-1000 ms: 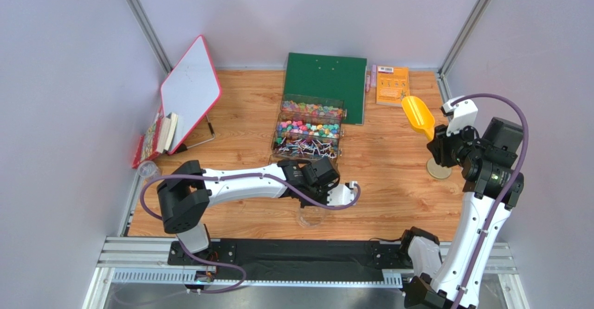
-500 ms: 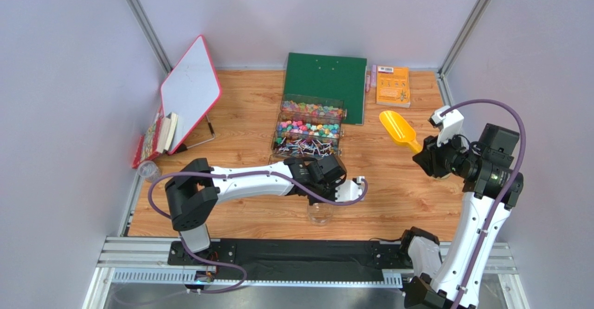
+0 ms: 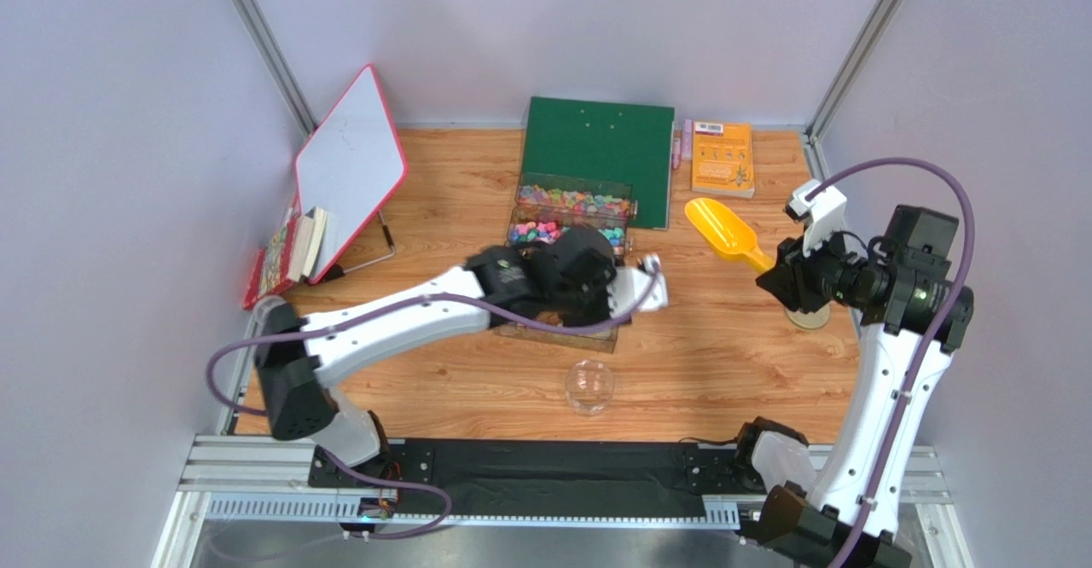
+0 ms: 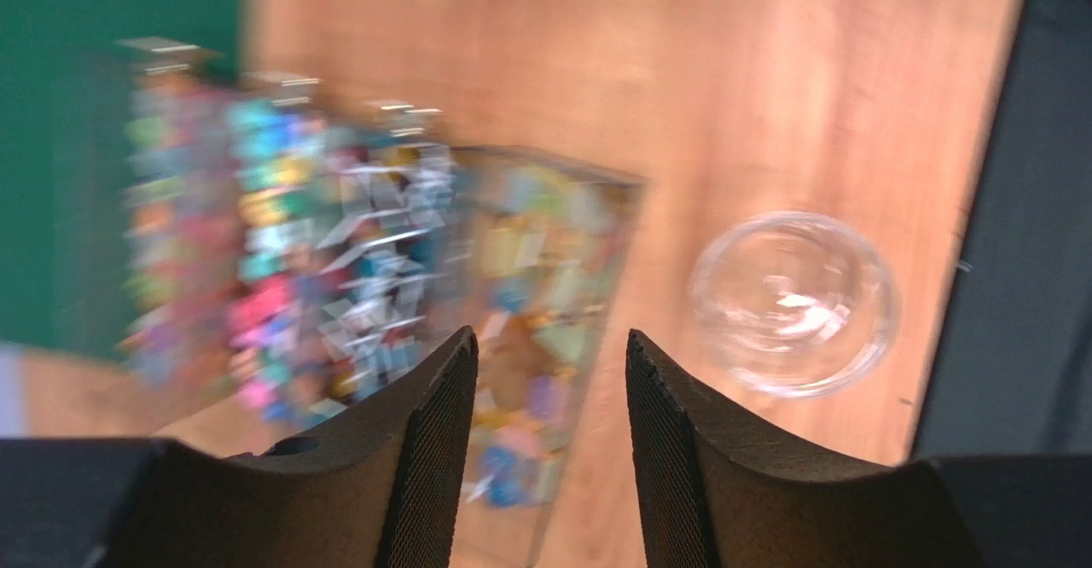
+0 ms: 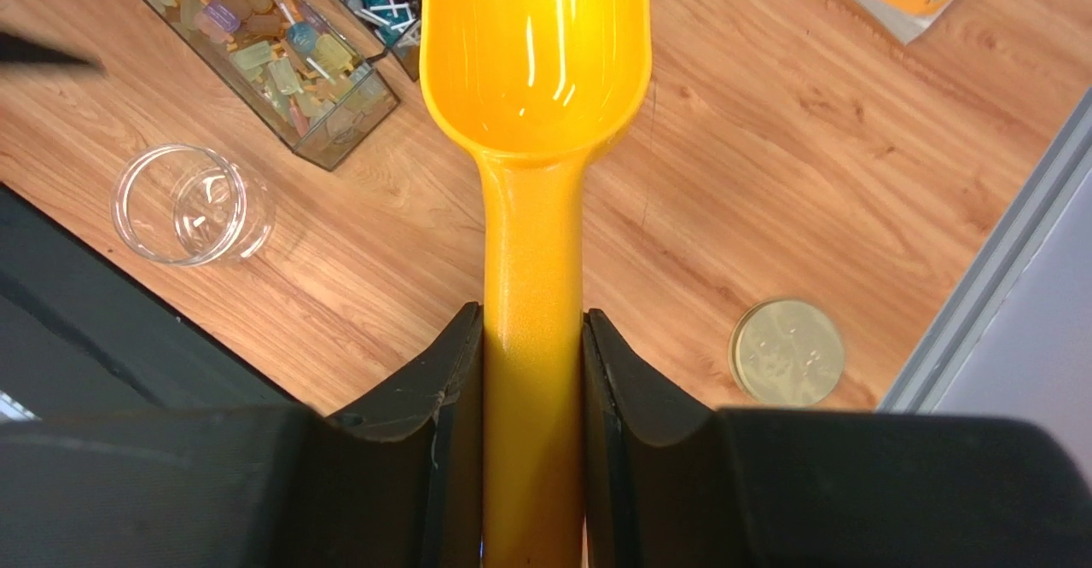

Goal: Pack the candies
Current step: Move the packing bottle to the center of the board.

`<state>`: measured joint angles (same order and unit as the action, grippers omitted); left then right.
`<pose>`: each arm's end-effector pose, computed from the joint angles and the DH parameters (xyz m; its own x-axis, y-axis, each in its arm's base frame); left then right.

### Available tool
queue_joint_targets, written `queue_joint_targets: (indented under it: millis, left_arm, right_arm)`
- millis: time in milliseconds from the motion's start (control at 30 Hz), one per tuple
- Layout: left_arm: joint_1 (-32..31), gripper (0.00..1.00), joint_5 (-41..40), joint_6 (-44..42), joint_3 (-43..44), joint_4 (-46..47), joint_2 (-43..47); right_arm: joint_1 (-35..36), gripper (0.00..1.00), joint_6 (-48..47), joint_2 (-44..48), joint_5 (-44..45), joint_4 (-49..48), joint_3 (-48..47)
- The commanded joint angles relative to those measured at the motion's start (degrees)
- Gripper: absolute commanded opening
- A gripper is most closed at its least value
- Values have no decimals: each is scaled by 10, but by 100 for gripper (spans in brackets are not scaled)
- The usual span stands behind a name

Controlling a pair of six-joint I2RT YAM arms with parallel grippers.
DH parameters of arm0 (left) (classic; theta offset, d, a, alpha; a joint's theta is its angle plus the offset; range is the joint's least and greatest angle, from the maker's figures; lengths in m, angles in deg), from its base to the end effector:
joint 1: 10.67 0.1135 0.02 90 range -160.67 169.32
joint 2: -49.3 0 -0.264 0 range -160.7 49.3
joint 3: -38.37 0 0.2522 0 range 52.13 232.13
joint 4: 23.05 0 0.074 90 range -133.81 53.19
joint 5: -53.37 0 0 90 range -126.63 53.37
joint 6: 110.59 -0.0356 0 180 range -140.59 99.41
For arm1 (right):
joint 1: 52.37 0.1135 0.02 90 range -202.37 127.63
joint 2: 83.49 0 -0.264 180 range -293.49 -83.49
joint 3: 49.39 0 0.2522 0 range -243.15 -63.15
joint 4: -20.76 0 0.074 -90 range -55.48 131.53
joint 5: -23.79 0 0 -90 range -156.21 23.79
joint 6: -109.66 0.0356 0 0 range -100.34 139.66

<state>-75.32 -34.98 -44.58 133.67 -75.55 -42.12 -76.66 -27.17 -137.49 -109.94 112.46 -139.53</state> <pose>0.1492 -0.3173 0.3123 0.0771 0.7865 -0.6127 0.9634 0.0996 0.2490 0.1240 -0.0289 0.3936 -0.4712 -0.3655 -0.8027 -0.5887 0.8081 -0.0224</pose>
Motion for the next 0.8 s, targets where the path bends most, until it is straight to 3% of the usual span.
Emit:
queue_joint_targets:
  millis: [0,100,300,533,667,767]
  left_arm:
    - [139,53,-29,28,13,-9,119]
    - [234,53,-2,70,-47,17,175]
    - [274,53,-8,54,-128,11,195]
    - [340,49,83,112,-98,-67,100]
    - [350,49,76,112,-119,-46,73]
    - [353,48,76,112,-143,-25,64]
  right_arm:
    - [51,0,-54,-77,-8,56,-91]
    - [148,0,-72,-144,67,93,-139]
    - [371,0,-37,-217,197,127,-151]
    - [466,0,-11,-319,284,178,-192]
    - [495,0,-1,-358,347,178,-224]
    - [530,0,-19,-357,398,178,-186]
